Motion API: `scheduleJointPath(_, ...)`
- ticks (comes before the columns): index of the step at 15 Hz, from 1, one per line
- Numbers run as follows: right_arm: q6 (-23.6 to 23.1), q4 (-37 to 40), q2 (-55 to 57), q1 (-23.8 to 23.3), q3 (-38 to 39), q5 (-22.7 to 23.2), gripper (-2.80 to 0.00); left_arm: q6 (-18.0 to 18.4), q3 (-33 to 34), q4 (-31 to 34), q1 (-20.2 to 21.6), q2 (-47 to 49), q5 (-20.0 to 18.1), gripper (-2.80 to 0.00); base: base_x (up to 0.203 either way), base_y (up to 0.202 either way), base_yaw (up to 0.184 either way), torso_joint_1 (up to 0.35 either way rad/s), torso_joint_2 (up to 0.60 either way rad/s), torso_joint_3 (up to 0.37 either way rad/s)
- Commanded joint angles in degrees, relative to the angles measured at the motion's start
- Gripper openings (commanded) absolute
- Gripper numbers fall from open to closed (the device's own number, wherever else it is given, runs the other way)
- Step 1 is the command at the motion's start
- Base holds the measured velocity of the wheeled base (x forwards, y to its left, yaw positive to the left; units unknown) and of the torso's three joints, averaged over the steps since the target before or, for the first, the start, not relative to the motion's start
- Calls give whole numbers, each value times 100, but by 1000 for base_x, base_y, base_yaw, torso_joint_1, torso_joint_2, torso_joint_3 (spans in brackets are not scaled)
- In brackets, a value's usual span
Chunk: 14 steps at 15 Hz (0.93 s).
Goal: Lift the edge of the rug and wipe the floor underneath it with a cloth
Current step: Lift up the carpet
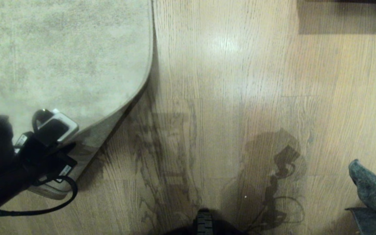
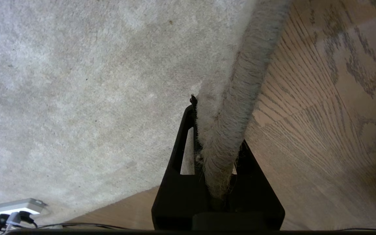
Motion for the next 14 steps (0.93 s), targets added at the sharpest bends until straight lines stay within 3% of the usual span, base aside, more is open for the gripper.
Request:
scheduleJointPath(1,2,-3,7,1,0,-2,-280,8,11,-17,14,-13,25,-280,0,0,0,0,0,0)
scheduleJointPath(14,2,-3,7,1,0,-2,-280,8,50,-44,5,-74,25,-280,0,0,0,0,0,0)
